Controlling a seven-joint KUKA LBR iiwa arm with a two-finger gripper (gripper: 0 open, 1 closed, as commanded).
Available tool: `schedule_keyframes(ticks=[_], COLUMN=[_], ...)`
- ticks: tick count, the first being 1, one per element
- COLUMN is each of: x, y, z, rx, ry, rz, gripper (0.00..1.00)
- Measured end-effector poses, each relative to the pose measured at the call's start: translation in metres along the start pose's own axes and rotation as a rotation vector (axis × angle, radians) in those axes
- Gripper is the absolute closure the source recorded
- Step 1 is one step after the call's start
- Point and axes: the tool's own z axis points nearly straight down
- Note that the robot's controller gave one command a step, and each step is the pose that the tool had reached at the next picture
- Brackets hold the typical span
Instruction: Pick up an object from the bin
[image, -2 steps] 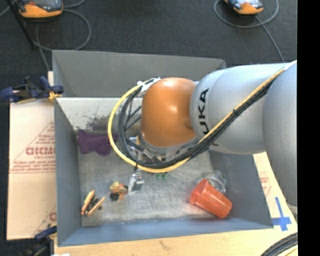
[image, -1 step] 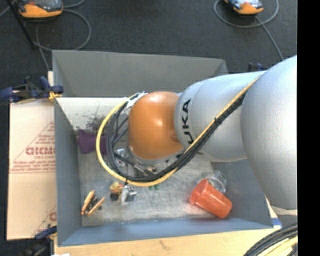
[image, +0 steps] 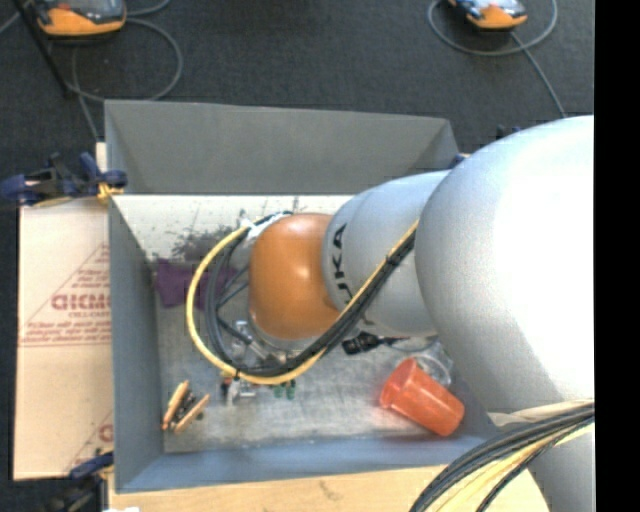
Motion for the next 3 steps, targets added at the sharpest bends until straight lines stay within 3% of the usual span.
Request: schedule_keyframes(ticks=[2,3], x=[-0.006,-0.003], y=[-0.001,-0.004], z=[-0.019,-0.067], rx=[0.002,0.004], ry=[-0.004,0.0], rz=[0.021,0.014], gripper=[1.0,1.0])
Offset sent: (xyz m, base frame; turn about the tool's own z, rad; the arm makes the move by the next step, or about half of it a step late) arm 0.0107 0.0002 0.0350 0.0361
